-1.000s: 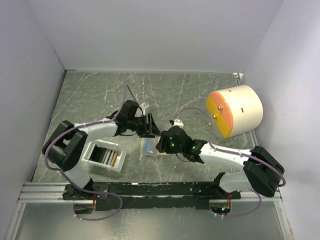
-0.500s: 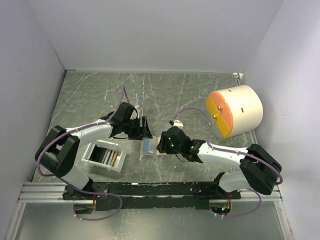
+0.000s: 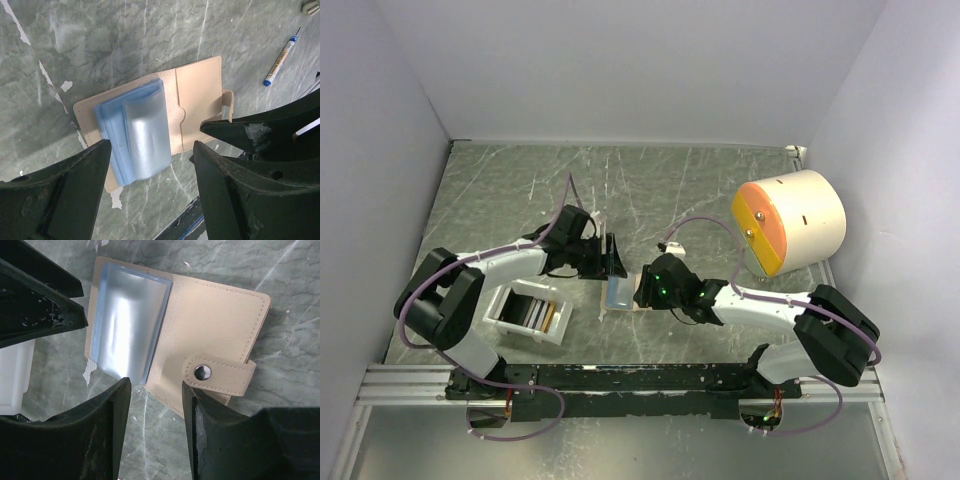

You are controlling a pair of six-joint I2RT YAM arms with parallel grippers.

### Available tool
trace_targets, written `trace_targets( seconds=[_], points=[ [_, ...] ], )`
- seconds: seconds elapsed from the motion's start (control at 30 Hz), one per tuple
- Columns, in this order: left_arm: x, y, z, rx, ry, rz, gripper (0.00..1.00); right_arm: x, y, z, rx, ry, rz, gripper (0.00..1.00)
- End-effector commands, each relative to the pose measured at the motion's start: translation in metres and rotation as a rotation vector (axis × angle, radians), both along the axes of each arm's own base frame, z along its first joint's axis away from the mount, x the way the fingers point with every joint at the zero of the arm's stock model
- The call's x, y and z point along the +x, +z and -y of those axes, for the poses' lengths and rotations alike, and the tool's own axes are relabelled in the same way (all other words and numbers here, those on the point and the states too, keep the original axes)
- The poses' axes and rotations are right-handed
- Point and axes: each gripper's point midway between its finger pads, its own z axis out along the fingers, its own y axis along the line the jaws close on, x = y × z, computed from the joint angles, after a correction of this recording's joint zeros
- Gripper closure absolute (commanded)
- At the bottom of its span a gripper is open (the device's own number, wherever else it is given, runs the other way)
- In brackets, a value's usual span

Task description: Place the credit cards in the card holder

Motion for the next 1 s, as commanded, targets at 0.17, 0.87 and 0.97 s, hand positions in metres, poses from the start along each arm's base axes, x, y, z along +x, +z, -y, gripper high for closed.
trace_targets(
  seconds=[0.17,0.87,0.97],
  points=[
    [0.001,-0.007,0.006,-0.037,-0.031,-0.002,0.22,0.005,0.008,-0.007,0.013,0.001,0.019,0.54],
    [-0.003,-0.017,0.008,-0.064,-0.034,-0.029,0.22,0.003,0.004,-0.005,0.016,-0.001,0.012,0.54],
    [-0.005,-0.015,0.011,-0.083,-0.038,-0.031,0.23,0.003,0.0,-0.004,0.009,-0.002,0.011,0.54]
  ],
)
